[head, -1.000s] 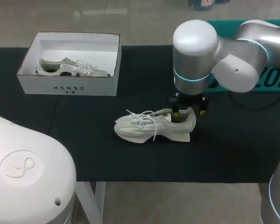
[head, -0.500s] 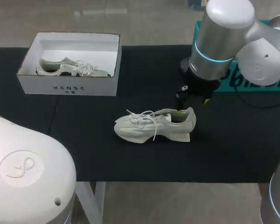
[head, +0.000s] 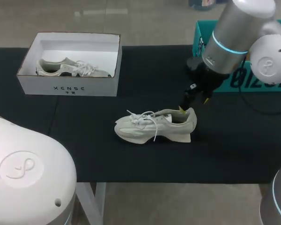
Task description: Take the shoe out of the shoebox, open the shoe tongue, remove and reinsert the insole, then place the shoe into the shoebox
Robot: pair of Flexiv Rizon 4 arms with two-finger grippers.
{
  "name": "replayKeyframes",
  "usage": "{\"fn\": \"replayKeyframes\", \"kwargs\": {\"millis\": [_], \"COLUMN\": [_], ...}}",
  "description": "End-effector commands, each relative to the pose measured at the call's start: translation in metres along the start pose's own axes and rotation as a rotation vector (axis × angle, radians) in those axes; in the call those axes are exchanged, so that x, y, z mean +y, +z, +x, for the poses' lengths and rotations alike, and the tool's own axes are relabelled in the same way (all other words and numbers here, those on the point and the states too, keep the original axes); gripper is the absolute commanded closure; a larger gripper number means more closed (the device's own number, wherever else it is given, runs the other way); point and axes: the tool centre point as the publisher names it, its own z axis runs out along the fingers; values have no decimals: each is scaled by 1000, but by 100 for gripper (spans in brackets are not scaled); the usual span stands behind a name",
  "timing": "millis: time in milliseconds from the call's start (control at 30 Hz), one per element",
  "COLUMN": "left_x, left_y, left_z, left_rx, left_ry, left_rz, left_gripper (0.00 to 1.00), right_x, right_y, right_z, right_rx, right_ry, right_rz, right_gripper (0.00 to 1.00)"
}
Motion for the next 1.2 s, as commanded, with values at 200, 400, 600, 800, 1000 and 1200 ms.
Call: {"fn": "replayKeyframes", "kwargs": {"millis": [200,400,600,800,1000,1200], "left_x": [2,2,2,2,2,2], "left_y": [1,1,1,1,1,1], "left_z": [0,0,0,0,0,0], "left_rx": [2,2,2,2,2,2], "left_ry": [0,0,0,0,0,0], "left_rz": [6,6,6,6,6,6], "left_gripper": [0,0,0,0,0,0], "right_x": [0,3,3,3,-7,-6], "right_y": [-13,-17,-17,-17,12,29], "right_z": [-21,-26,-26,-26,-44,-59], "right_rx": [190,196,196,196,124,206], "right_ry": [-475,-506,-506,-506,-594,-780], "right_rz": [-243,-239,-239,-239,-280,-304], "right_gripper": [0,0,0,0,0,0]}}
